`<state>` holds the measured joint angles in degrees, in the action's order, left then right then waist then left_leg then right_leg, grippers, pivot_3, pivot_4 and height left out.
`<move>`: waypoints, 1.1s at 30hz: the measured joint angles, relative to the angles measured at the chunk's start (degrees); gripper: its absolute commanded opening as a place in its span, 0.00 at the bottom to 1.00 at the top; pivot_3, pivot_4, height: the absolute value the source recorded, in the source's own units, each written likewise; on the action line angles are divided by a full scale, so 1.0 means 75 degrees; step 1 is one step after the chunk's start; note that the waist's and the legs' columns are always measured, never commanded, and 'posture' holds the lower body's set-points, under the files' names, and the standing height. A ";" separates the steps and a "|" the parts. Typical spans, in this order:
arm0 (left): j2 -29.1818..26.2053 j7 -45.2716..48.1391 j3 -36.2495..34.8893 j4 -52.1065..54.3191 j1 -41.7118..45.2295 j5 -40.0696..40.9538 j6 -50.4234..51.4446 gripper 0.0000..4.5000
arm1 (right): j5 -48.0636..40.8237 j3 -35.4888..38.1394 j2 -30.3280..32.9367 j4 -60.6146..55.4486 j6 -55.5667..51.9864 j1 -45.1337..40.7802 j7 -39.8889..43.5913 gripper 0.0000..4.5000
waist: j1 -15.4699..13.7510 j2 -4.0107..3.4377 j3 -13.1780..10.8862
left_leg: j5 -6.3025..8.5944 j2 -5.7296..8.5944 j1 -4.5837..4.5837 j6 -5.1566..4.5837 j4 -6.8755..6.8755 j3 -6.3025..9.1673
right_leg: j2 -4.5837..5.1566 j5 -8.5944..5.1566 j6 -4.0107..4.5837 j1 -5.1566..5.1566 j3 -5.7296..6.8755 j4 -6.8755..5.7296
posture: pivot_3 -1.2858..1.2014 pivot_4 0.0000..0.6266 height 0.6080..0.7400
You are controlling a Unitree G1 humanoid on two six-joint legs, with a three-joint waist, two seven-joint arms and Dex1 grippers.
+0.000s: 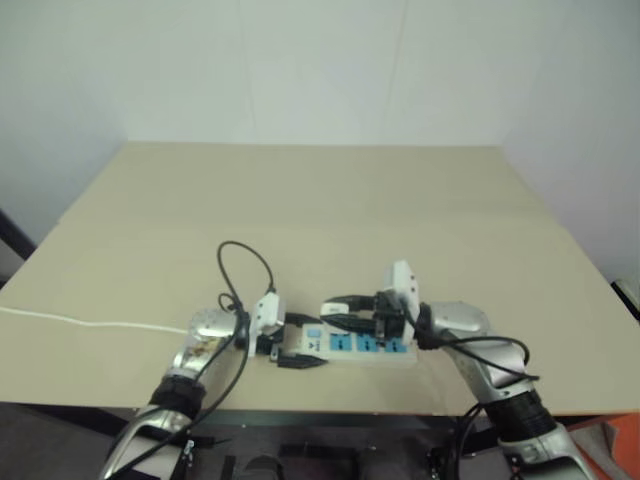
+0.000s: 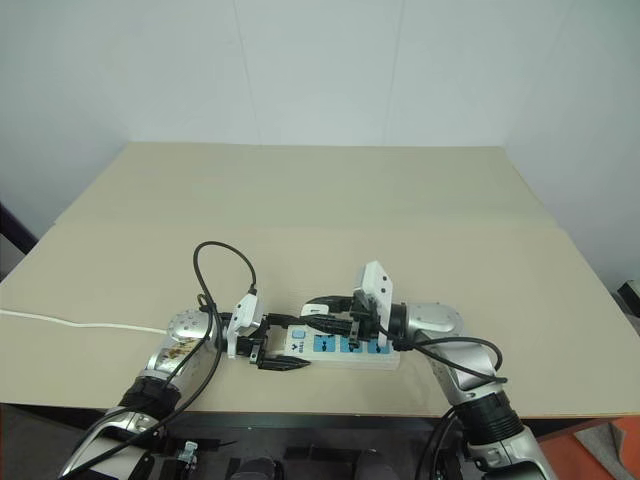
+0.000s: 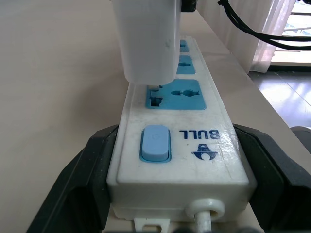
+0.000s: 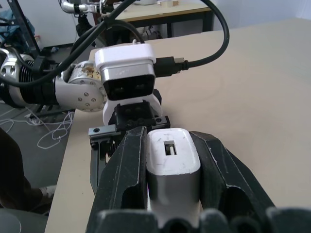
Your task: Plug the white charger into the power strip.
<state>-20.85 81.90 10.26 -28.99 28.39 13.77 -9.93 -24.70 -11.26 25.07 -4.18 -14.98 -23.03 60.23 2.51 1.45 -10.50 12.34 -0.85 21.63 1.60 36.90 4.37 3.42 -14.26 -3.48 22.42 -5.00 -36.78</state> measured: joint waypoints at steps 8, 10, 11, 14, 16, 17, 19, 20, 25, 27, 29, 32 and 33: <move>0.0000 -0.0003 0.0006 0.0002 0.0001 -0.0005 -0.0003 0.73 | 0.0297 -0.0082 -0.0044 0.0280 0.0348 0.0013 0.0212 0.26 | 0.0000 0.0000 0.0000 | 0.0000 0.0000 -0.0001 0.0000 -0.0001 0.0000 | 0.0000 -0.0001 -0.0001 0.0000 0.0000 0.0001 | 0.52 0.24 1.00; 0.0000 -0.0005 0.0006 0.0000 0.0001 -0.0007 -0.0003 0.73 | 0.0389 -0.0107 -0.0059 0.0378 0.0471 0.0012 0.0227 0.26 | 0.0001 0.0000 0.0000 | 0.0000 0.0000 -0.0001 0.0000 -0.0001 0.0000 | 0.0000 0.0000 -0.0001 -0.0001 0.0000 0.0001 | 0.52 0.24 1.00; -0.0003 -0.0005 0.0004 -0.0004 0.0001 -0.0007 -0.0003 0.73 | 0.0417 -0.0106 -0.0086 0.0429 0.0528 0.0008 0.0232 0.26 | 0.0001 0.0000 0.0000 | 0.0000 0.0000 -0.0002 0.0000 -0.0001 0.0000 | 0.0000 -0.0001 -0.0001 -0.0002 0.0001 0.0001 | 0.52 0.24 1.00; -0.0008 -0.0007 0.0004 -0.0007 0.0001 -0.0008 -0.0002 0.73 | 0.0436 -0.0106 -0.0112 0.0545 0.0661 -0.0005 0.0282 0.26 | 0.0002 0.0000 0.0000 | 0.0000 0.0000 -0.0004 0.0000 -0.0001 0.0000 | 0.0000 -0.0001 -0.0001 -0.0003 0.0000 0.0001 | 0.52 0.24 1.00; -0.0007 -0.0011 0.0008 -0.0007 0.0003 -0.0010 -0.0002 0.73 | 0.0444 -0.0112 -0.0097 0.0636 0.0790 -0.0002 0.0359 0.26 | 0.0003 0.0000 0.0001 | 0.0000 0.0000 -0.0004 0.0000 -0.0001 0.0000 | 0.0000 -0.0001 -0.0001 -0.0004 0.0000 0.0002 | 0.52 0.24 1.00; -0.0004 -0.0015 0.0015 -0.0006 0.0005 -0.0010 -0.0003 0.73 | 0.0457 -0.0123 -0.0057 0.0658 0.0862 0.0009 0.0410 0.26 | 0.0002 0.0000 0.0001 | 0.0000 0.0000 -0.0004 0.0000 -0.0001 0.0000 | 0.0000 -0.0001 -0.0001 -0.0004 0.0000 0.0002 | 0.52 0.24 1.00; 0.0003 -0.0026 0.0035 -0.0005 0.0010 -0.0011 -0.0005 0.73 | 0.0464 -0.0136 0.0009 0.0705 0.1003 0.0028 0.0479 0.26 | 0.0001 0.0000 0.0001 | 0.0000 0.0000 -0.0004 0.0000 -0.0001 0.0000 | 0.0000 -0.0001 -0.0001 -0.0005 0.0001 0.0005 | 0.52 0.24 1.00; 0.0005 -0.0034 0.0048 -0.0005 0.0014 -0.0011 -0.0006 0.73 | 0.0464 -0.0141 0.0048 0.0722 0.1083 0.0042 0.0528 0.26 | -0.0002 0.0001 0.0001 | 0.0000 0.0000 -0.0003 0.0000 -0.0001 0.0000 | 0.0001 -0.0001 -0.0002 -0.0006 0.0001 0.0006 | 0.52 0.24 1.00; 0.0013 -0.0080 0.0112 0.0002 0.0023 -0.0011 -0.0009 0.73 | 0.0465 -0.0142 0.0490 0.0847 0.1529 0.0156 0.0799 0.26 | -0.0030 0.0007 0.0009 | 0.0001 0.0001 -0.0004 0.0001 -0.0001 0.0000 | 0.0003 -0.0004 -0.0006 -0.0013 0.0003 0.0014 | 0.52 0.24 1.00; 0.0013 -0.0099 0.0126 0.0001 0.0023 -0.0011 -0.0008 0.73 | 0.0466 -0.0156 0.0518 0.0911 0.1617 0.0162 0.0837 0.26 | -0.0034 0.0010 0.0015 | 0.0001 0.0001 -0.0005 0.0000 -0.0001 0.0001 | 0.0003 -0.0004 -0.0006 -0.0014 0.0004 0.0014 | 0.52 0.24 1.00; 0.0013 -0.0120 0.0144 -0.0001 0.0022 -0.0012 -0.0007 0.73 | 0.0468 -0.0198 0.0557 0.1004 0.1718 0.0129 0.0900 0.26 | -0.0037 0.0017 0.0022 | 0.0001 0.0001 -0.0007 0.0001 -0.0001 0.0001 | 0.0004 -0.0004 -0.0006 -0.0018 0.0005 0.0015 | 0.52 0.24 1.00; 0.0011 -0.0124 0.0148 -0.0006 0.0021 -0.0014 -0.0008 0.73 | 0.0480 -0.0242 0.0558 0.1090 0.1791 0.0004 0.0949 0.26 | -0.0039 0.0025 0.0031 | 0.0001 0.0001 -0.0009 0.0001 -0.0001 0.0001 | 0.0004 -0.0004 -0.0007 -0.0020 0.0006 0.0017 | 0.52 0.24 1.00; 0.0004 -0.0123 0.0147 -0.0012 0.0020 -0.0012 -0.0008 0.73 | 0.0494 -0.0281 0.0558 0.1109 0.1788 -0.0043 0.0951 0.26 | -0.0034 0.0026 0.0032 | 0.0001 0.0001 -0.0011 0.0001 -0.0001 0.0001 | 0.0003 -0.0004 -0.0006 -0.0019 0.0005 0.0016 | 0.52 0.24 1.00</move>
<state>-20.81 80.98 11.36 -29.08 28.54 13.68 -9.99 -20.99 -13.36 29.25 4.14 -1.56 -23.36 67.36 2.25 1.64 -10.25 12.35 -0.85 21.55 1.60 36.89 4.38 3.44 -14.29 -3.53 22.28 -4.96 -36.66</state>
